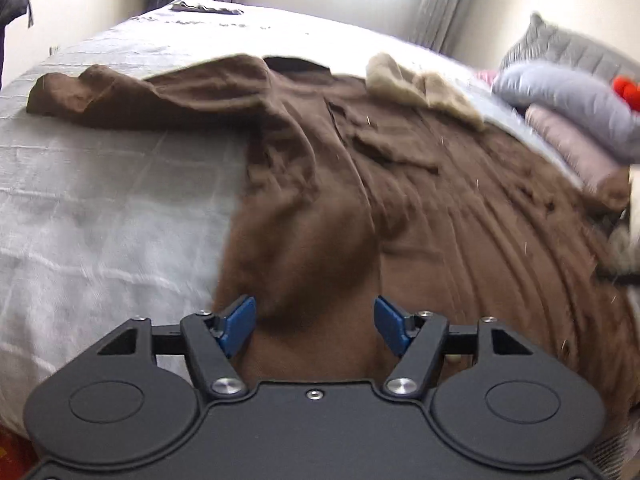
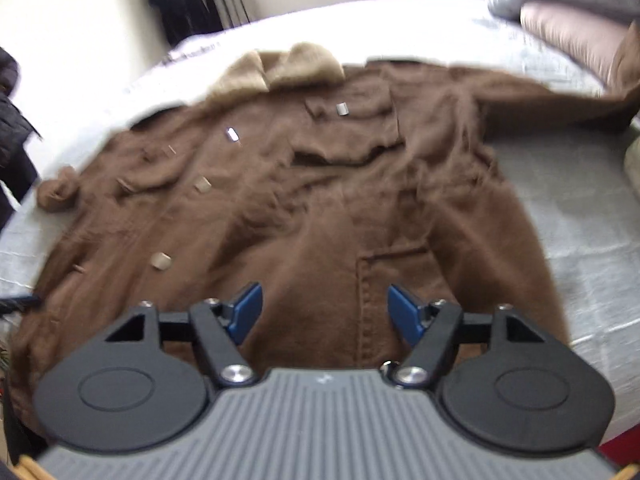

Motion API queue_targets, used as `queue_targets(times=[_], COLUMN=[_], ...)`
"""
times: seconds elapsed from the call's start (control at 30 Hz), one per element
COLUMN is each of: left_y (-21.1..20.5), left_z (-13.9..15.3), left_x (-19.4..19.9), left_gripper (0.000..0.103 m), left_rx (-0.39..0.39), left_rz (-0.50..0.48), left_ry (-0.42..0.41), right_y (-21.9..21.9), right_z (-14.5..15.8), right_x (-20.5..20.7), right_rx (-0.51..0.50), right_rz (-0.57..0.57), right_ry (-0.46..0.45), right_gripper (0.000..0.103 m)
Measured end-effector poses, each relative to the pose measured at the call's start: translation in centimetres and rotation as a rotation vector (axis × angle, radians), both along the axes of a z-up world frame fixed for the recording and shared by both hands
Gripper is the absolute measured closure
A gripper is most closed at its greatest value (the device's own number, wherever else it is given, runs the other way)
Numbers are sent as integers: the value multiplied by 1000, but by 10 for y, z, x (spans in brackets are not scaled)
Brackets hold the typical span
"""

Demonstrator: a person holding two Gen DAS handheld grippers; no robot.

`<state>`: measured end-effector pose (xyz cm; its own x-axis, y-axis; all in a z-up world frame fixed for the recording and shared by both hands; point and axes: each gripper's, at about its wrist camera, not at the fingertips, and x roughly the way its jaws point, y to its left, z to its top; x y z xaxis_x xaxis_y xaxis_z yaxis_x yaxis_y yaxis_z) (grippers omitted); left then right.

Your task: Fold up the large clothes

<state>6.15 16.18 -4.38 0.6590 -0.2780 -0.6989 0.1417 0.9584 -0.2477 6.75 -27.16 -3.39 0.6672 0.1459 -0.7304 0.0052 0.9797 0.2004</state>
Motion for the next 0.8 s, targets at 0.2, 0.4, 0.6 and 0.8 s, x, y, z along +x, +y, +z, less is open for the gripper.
queue_targets(times=[0.2, 0.4, 0.6, 0.8], left_y=[48, 90, 117, 146], left_z=[32, 31, 6, -11], left_x=[82, 196, 274, 308], left_gripper=[38, 38, 38, 60], left_rx=[124, 258, 353, 404], left_rz=[183, 357, 480, 571], left_ry=[-36, 11, 83, 85], right_y=[-1, 5, 13, 24], right_z=[-2, -2, 8, 17], right_x=[8, 14, 13, 21], right_rx=[-33, -109, -177, -224], right_rz=[-27, -42, -35, -21], right_ry=[39, 85, 101, 94], right_gripper=[14, 12, 8, 7])
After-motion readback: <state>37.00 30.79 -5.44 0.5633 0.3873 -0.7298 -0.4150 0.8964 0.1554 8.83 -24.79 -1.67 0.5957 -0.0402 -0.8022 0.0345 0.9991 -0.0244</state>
